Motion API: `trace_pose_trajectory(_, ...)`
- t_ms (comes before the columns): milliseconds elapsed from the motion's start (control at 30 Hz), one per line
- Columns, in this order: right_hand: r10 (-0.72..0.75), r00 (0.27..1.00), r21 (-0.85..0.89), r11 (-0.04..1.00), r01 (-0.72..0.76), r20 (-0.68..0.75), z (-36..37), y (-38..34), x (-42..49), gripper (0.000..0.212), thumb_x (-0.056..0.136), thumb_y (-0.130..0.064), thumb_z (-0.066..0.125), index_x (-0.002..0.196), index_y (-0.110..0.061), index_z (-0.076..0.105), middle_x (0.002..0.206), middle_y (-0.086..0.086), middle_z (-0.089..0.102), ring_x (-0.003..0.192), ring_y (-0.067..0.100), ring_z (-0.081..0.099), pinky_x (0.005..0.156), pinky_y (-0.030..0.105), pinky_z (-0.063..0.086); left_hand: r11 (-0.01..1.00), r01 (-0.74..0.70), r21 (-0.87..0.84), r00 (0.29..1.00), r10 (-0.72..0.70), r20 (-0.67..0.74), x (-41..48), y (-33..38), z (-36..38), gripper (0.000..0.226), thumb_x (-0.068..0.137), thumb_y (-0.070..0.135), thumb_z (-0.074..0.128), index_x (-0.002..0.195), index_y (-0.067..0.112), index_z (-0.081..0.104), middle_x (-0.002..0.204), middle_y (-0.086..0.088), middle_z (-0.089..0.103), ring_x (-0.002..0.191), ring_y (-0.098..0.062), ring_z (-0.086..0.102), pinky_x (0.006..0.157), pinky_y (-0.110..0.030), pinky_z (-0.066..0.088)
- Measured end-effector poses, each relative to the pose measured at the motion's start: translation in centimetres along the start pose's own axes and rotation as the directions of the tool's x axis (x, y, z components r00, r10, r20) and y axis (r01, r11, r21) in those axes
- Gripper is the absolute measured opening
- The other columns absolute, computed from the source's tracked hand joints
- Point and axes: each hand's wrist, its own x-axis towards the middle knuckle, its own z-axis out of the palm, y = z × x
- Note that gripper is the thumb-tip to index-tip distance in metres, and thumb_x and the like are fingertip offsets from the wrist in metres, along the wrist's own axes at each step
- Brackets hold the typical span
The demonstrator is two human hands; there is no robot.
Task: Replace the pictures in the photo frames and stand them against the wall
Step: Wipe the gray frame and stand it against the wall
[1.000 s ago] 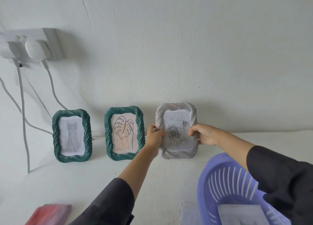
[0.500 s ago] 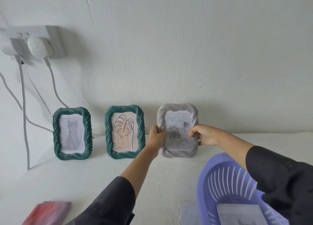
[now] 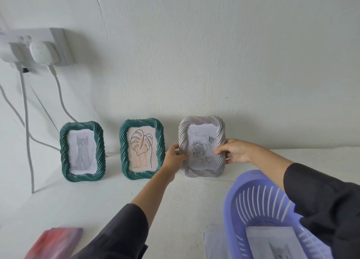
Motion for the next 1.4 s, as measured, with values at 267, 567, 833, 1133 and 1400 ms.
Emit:
trace_pose_trajectory(267,-0.011,1.0,-0.008,1.0,0.011,-0.016,0.0,-0.1,-0.4,0.023,0.084,0.009,0.054,0.082,-0.015,0.053,0.08,0.004,0.062,0.074,0.017,0.06,0.077,0.036,0.05,0.999,-0.011,0.039,1.0,0.01,0.024,-0.2,-0.1,0.2,0.026,0.088,-0.01,0.05,0.108,0.006,0.048,0.106,-0.017,0.059,0.097,-0.031,0.059,0.089,-0.04,0.052)
trace_pose_trajectory(567,-0.021,1.0,0.014,1.0,0.021,-0.002,-0.2,0.1,-0.2,0.026,0.083,0.01,0.051,0.079,-0.016,0.051,0.076,0.003,0.056,0.072,0.018,0.056,0.07,0.034,0.048,0.992,-0.029,0.12,0.999,0.026,0.026,-0.3,0.1,0.4,0.024,0.089,-0.009,0.05,0.105,0.009,0.046,0.114,-0.023,0.059,0.104,-0.036,0.059,0.094,-0.048,0.05)
trace_pose_trajectory(833,-0.024,0.999,0.076,0.997,0.027,-0.049,0.0,-0.1,0.4,0.031,0.082,0.013,0.044,0.076,-0.016,0.05,0.073,0.004,0.053,0.069,0.018,0.052,0.066,0.031,0.044,0.987,-0.063,0.15,0.998,0.06,0.018,-0.2,0.2,0.8,0.023,0.089,-0.01,0.047,0.101,0.01,0.045,0.095,-0.012,0.06,0.088,-0.028,0.057,0.086,-0.045,0.051)
trace_pose_trajectory(1133,0.031,1.0,0.051,0.998,-0.03,-0.007,-0.3,0.0,-0.2,0.027,0.084,0.008,0.045,0.069,-0.014,0.048,0.067,0.004,0.05,0.063,0.017,0.052,0.066,0.031,0.046,0.982,-0.059,0.18,0.997,0.05,0.056,-0.3,0.3,0.5,0.022,0.091,-0.008,0.045,0.104,0.01,0.043,0.085,-0.004,0.057,0.073,-0.014,0.055,0.069,-0.026,0.05)
trace_pose_trajectory(1400,-0.109,0.993,0.171,0.98,0.101,0.035,-0.3,-1.1,1.0,0.024,0.077,0.001,0.05,0.092,-0.015,0.06,0.08,0.004,0.065,0.075,0.02,0.06,0.074,0.032,0.047,0.98,-0.046,0.193,0.998,0.035,0.06,-0.7,0.5,0.5,0.03,0.092,-0.007,0.045,0.118,0.008,0.045,0.093,-0.008,0.058,0.079,-0.017,0.057,0.064,-0.022,0.049)
